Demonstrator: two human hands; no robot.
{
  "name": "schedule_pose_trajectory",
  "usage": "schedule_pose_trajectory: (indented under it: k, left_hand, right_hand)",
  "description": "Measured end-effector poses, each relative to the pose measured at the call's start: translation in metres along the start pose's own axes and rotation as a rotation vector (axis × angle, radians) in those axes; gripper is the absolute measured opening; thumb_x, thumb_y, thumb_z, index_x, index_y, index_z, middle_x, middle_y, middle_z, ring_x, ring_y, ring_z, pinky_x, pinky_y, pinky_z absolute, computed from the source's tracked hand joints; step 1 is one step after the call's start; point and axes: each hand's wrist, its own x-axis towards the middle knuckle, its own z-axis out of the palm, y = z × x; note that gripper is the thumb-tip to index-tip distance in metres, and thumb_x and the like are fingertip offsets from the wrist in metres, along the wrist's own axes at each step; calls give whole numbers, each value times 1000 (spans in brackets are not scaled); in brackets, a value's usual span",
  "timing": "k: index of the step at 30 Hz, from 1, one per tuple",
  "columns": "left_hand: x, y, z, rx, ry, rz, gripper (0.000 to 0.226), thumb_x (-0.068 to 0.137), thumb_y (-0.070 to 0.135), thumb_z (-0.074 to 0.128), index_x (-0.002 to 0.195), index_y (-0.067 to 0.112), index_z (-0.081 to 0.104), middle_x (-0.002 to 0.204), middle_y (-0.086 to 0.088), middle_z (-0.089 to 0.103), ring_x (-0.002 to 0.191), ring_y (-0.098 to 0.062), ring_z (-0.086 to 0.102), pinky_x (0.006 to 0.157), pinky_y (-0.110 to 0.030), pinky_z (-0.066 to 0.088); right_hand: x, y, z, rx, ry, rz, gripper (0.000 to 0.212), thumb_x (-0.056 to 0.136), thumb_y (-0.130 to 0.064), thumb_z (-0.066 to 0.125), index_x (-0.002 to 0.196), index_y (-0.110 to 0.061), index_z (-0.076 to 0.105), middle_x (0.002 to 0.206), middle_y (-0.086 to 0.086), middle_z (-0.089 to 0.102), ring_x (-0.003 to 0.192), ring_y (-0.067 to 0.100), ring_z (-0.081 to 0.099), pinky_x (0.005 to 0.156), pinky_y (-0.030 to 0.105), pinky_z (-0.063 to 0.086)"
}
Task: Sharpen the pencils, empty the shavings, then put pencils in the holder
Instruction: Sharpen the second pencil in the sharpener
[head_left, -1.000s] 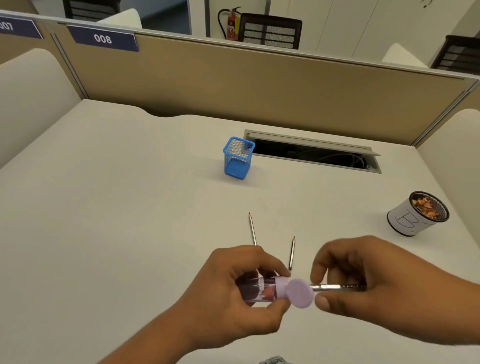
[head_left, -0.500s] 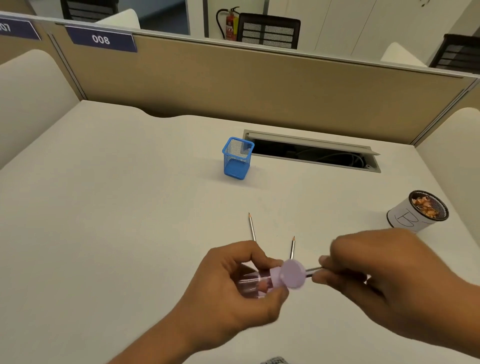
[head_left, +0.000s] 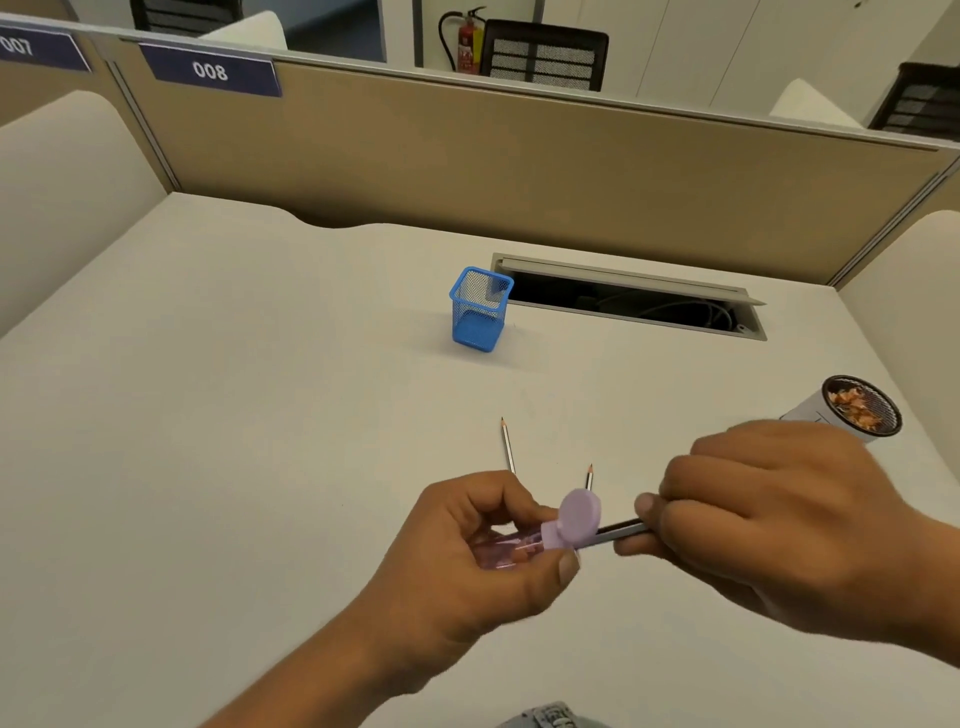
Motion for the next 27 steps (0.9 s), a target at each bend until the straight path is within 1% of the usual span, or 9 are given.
schedule_pose_trajectory:
  k: [3, 7, 9, 12, 16, 18, 20, 24, 27]
  left_hand:
    - [-1, -1, -2, 455, 119, 373, 22, 70, 12, 84, 75, 26, 67, 69, 17, 65, 54, -3, 57, 52, -13, 47]
    - [0, 1, -13, 860, -1, 673, 21, 65, 9, 87, 78, 9, 71, 75, 2, 66, 68, 10, 54, 62, -4, 40]
    - [1, 2, -14, 910, -64, 669, 21, 66, 10, 88, 78, 7, 72, 76, -1, 67, 66, 9, 49, 60, -3, 35]
    - [2, 2, -12, 763, -34, 555, 23, 64, 5, 89, 76, 8, 69, 74, 8, 66, 68, 7, 59, 61, -7, 44]
    - [-1, 2, -6, 373, 54, 242, 27, 72, 6, 83, 73, 27, 66, 71, 15, 71, 57, -3, 62, 54, -15, 50]
    - [0, 4, -2, 199, 49, 157, 24, 74, 5, 81, 70, 24, 67, 65, 12, 70, 53, -4, 58, 54, -12, 47]
    - [1, 3, 0, 97, 62, 130, 18, 69, 13, 83, 70, 23, 68, 67, 9, 70, 57, -8, 58, 57, -13, 48]
    - [1, 3, -1, 335, 78, 350, 18, 69, 15, 83, 75, 24, 68, 70, 13, 68, 58, -2, 59, 56, -14, 48]
    - [3, 2, -7, 739, 43, 644, 26, 64, 4, 88, 78, 11, 66, 73, 3, 65, 66, 4, 57, 69, -7, 46]
  right_hand:
    - [1, -11, 0, 324, -111, 298, 33, 93, -46, 58, 68, -30, 42, 52, -7, 42, 45, 21, 36, 38, 29, 31]
    - [7, -14, 8, 1219, -439, 1016, 46, 76, -48, 80, 57, -21, 47, 46, -9, 43, 41, 11, 28, 38, 20, 25]
    - [6, -13, 6, 1437, -582, 1137, 45, 73, -43, 81, 56, -19, 48, 47, -3, 45, 39, 13, 27, 39, 19, 24]
    - [4, -14, 2, 1209, -579, 1002, 38, 75, -49, 80, 66, -19, 58, 50, -6, 54, 45, 11, 39, 46, 22, 33]
    - [-1, -10, -6, 542, -236, 544, 17, 85, -50, 65, 81, -34, 62, 68, -11, 64, 56, 8, 55, 47, 19, 44]
    - [-3, -8, -9, 118, -108, 196, 20, 94, -37, 63, 81, -22, 68, 73, -7, 66, 59, 19, 55, 46, 34, 46]
    - [-2, -7, -9, -71, -17, 54, 23, 93, -27, 66, 80, -9, 73, 74, 7, 69, 55, 30, 54, 45, 38, 45]
    - [1, -13, -10, 113, -65, 175, 30, 96, -38, 56, 75, -21, 67, 58, -4, 60, 44, 21, 49, 37, 32, 40]
    - [9, -17, -11, 666, -304, 691, 32, 88, -61, 50, 76, -32, 55, 54, -12, 55, 47, 10, 46, 43, 19, 33]
